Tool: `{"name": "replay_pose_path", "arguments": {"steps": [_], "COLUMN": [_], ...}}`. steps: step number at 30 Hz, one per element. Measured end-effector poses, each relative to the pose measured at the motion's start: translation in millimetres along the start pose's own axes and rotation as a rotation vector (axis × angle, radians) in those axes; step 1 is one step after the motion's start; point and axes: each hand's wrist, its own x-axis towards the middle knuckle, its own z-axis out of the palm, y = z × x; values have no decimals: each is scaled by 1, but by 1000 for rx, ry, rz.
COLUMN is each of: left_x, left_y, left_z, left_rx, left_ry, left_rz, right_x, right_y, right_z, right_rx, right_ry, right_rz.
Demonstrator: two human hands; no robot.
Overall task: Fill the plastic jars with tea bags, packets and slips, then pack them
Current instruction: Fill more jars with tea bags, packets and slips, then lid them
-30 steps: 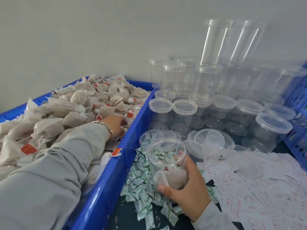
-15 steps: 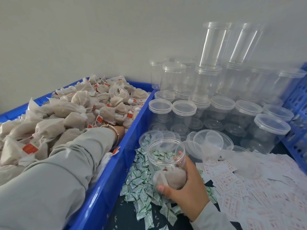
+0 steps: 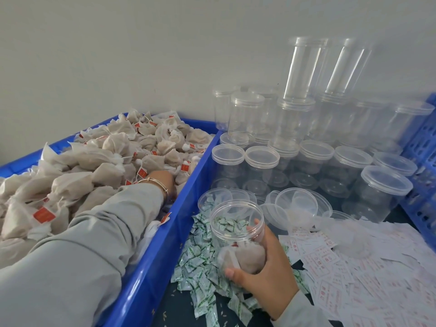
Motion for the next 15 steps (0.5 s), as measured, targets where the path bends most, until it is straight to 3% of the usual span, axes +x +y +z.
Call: {"name": "replay_pose_path", "arguments": {"steps": [9,12,15], "left_x": [-10,-9,-15], "left_y": [-16,-22,-22], "left_z": [-18,-23,-33], "left_rx": [-513,-890,-1088], "left_ry": [141,177,242], "left_rz": [-67,-35,21], "right_x": [0,1,1], "right_y": [-2,-4,-4], "right_z": [0,0,0], "right_rx": [5,10,11], "right_ry": [-14,-7,-17], "right_rz": [-14,-26,-10]}}
